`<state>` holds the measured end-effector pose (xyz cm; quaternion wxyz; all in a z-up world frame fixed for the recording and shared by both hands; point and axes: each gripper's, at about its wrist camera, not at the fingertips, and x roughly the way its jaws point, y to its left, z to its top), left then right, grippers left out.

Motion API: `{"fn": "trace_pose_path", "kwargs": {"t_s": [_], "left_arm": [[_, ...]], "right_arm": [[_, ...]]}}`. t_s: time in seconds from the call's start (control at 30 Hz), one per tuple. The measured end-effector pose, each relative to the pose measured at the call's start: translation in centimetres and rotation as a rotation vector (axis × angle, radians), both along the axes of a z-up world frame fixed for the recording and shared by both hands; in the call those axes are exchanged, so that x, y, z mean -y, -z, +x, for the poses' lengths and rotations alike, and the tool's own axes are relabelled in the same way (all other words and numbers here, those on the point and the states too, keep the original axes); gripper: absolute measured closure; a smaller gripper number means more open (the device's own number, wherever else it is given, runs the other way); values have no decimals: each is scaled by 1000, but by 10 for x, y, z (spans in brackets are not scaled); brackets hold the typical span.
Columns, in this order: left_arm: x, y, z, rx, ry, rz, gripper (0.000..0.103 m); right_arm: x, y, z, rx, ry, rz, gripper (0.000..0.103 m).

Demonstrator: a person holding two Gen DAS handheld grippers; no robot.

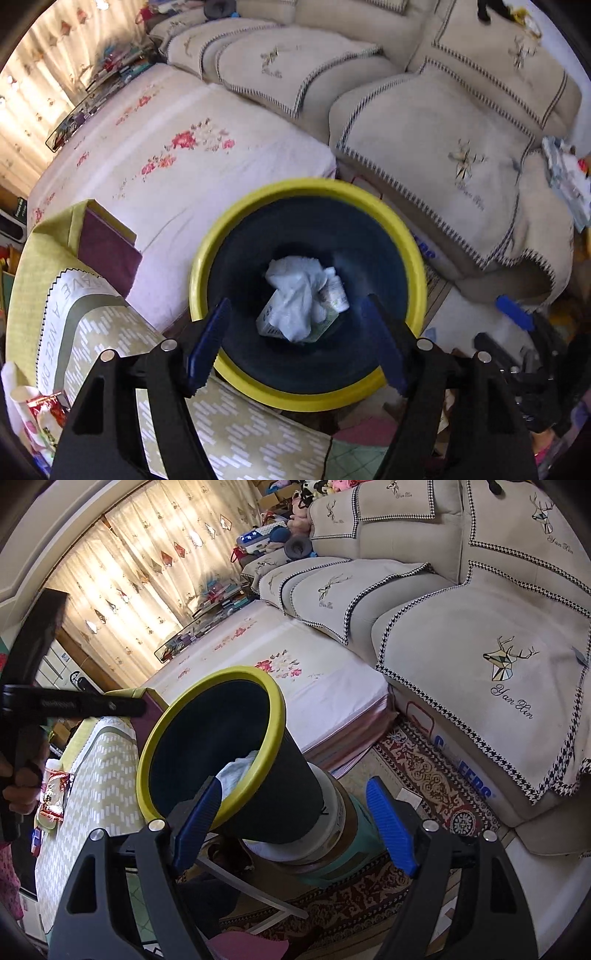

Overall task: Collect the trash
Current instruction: 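Carry the white tissue over the yellow bin and open the left gripper, then grasp the red snack bag with the right gripper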

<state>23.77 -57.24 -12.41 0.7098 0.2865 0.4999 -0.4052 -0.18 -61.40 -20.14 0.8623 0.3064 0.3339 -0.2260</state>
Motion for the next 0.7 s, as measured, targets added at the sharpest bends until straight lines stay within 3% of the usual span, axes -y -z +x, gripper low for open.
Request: {"fn": "trace_pose_path", "kwargs": {"t_s": [0.3, 0.47, 0.7], "left_arm": [[-105, -73, -21, 117, -72, -258, 18], [-220, -101, -35, 188, -207, -404, 12], [-393, -109, -38, 388, -499, -400, 10]], "right_arm": [[-20, 0, 15, -15, -62, -3, 24], [-51, -6, 42, -30, -161, -25, 24], [-122, -23, 99, -55, -350, -90, 24]]}}
